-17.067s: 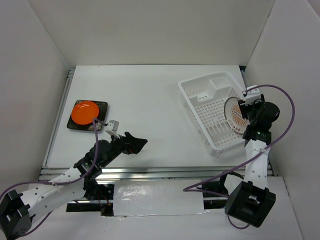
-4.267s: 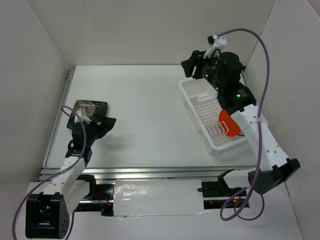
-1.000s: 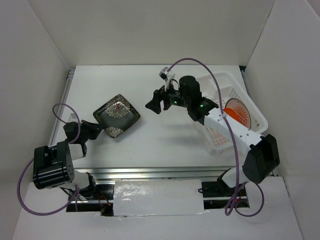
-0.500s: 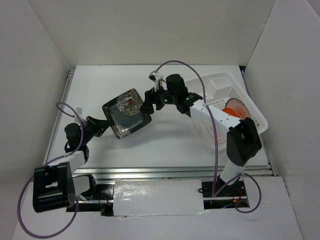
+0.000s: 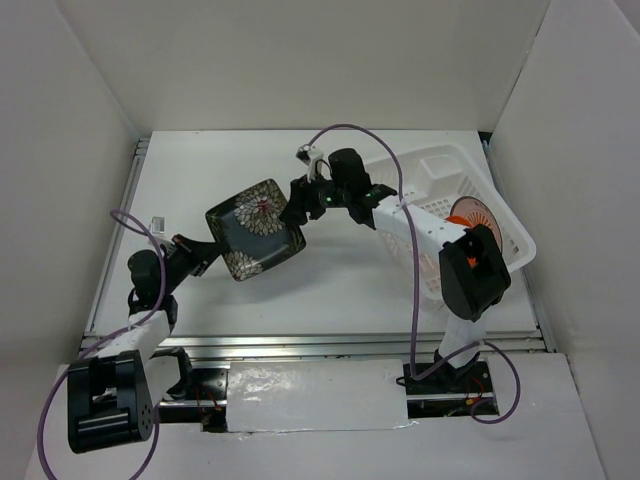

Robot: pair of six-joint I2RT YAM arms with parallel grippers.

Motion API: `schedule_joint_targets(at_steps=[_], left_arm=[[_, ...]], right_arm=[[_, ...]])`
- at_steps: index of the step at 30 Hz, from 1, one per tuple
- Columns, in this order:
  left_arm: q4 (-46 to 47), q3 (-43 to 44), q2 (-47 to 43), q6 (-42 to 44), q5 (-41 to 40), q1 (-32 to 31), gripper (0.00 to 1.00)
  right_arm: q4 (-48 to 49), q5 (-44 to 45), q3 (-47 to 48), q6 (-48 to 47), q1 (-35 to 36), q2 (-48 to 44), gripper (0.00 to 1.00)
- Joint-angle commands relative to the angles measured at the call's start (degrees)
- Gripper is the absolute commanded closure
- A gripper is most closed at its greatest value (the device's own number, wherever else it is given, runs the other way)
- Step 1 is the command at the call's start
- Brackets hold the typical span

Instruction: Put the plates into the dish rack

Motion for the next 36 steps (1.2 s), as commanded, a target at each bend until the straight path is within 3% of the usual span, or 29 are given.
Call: schedule_joint_targets(at_steps=[1,4,5,12,15,17,19,22,23,24,25,28,31,36], left_arm=[[10.4,0.9,-0.6,-3.0,2.2,-0.5,1.00],[10.1,0.8,-0.6,-2.6,1.8,-0.6,1.00],[10.2,0.7,-0.8,-2.6,1.3,-0.6,1.00],[11.2,-0.1,-1.3,-3.1,0.6,-0.7,1.00],[10.9,-0.2,-1.3,-2.7,0.4,-0.8,1.00],[11.4,-0.5,-1.2,-2.9,0.2,-0.8,1.00],[12.4,-0.8,-0.7,-3.0,0.4,-0.8,1.00],[12.5,-0.5,-0.3,-2.3,1.1,-0.7,0.99],[12.1,-0.1,-0.1,-2.1,1.1,-0.7,0.76],[11.3,-0.1,0.0,-1.7,1.1,-0.7,0.63],[10.8,0.2,0.1,-1.6,1.1,-0.8,0.40],[8.5,0.4,-0.2,-1.1,0.5,-0.8,0.13],[4.8,1.3,-1.2,0.3,-0.3,-0.8,0.00],[0.0,1.4,-4.5,1.0,-0.4,-0.8,0.01]], right_arm=[[5.4,-5.1,2.8,1.9,-0.2,1.2,0.39],[8.3,-7.8,2.3,3.7,-0.3,1.8,0.57],[8.7,-8.6,2.2,4.2,-0.1,1.9,0.59],[10.3,-11.3,2.1,6.5,0.1,4.3,0.57],[12.0,-11.0,1.1,7.5,0.0,4.3,0.62],[11.7,-11.2,1.8,7.9,0.1,4.9,0.76],[10.7,-10.4,2.4,7.9,0.2,5.3,0.97],[10.4,-8.9,2.7,7.8,0.1,5.1,1.00],[10.2,-8.2,2.8,7.7,0.1,4.4,1.00],[9.8,-7.9,2.9,7.2,0.1,4.1,1.00],[9.0,-6.9,3.1,5.9,0.2,2.6,1.00],[2.3,-4.3,7.8,3.3,0.0,0.4,1.00],[-10.8,-0.2,17.9,-0.8,-0.3,0.4,1.00],[-33.5,8.5,39.1,-5.8,-3.5,3.7,1.00]])
